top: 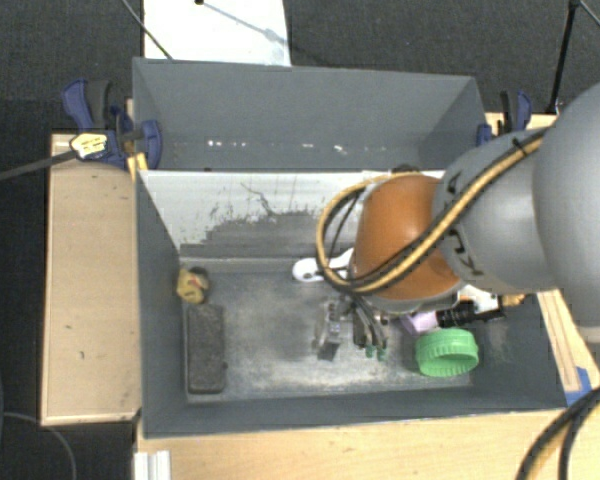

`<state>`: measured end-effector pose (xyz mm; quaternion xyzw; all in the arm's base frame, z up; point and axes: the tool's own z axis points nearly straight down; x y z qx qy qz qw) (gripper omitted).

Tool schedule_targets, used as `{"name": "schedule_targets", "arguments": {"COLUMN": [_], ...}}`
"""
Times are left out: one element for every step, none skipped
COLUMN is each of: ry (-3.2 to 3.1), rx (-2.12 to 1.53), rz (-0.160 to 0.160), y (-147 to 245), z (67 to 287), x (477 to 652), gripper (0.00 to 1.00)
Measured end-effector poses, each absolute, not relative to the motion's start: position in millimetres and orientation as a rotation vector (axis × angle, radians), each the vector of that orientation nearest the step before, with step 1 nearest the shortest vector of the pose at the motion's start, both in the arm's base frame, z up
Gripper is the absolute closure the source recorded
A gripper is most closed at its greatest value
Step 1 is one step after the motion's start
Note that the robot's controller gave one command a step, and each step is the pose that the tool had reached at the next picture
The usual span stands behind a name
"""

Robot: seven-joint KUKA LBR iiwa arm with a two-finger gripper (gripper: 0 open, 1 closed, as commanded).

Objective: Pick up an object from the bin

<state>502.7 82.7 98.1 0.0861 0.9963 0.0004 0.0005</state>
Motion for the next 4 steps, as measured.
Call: {"name": "schedule_targets", "arguments": {"ry": [3.122, 3.112, 3.123, 3.123], "rx": [0.352, 0.397, 0.313, 0.314], "rz": [0.001, -0.002, 0.000, 0.001], "y": [43.6, 23.8, -15.4, -15.0], "z": [129.4, 144.1, 176.3, 176.1], "x": [505.6, 511.8, 522.2, 522.0], "gripper": [1.00, 1.00, 0.00, 0.00]}}
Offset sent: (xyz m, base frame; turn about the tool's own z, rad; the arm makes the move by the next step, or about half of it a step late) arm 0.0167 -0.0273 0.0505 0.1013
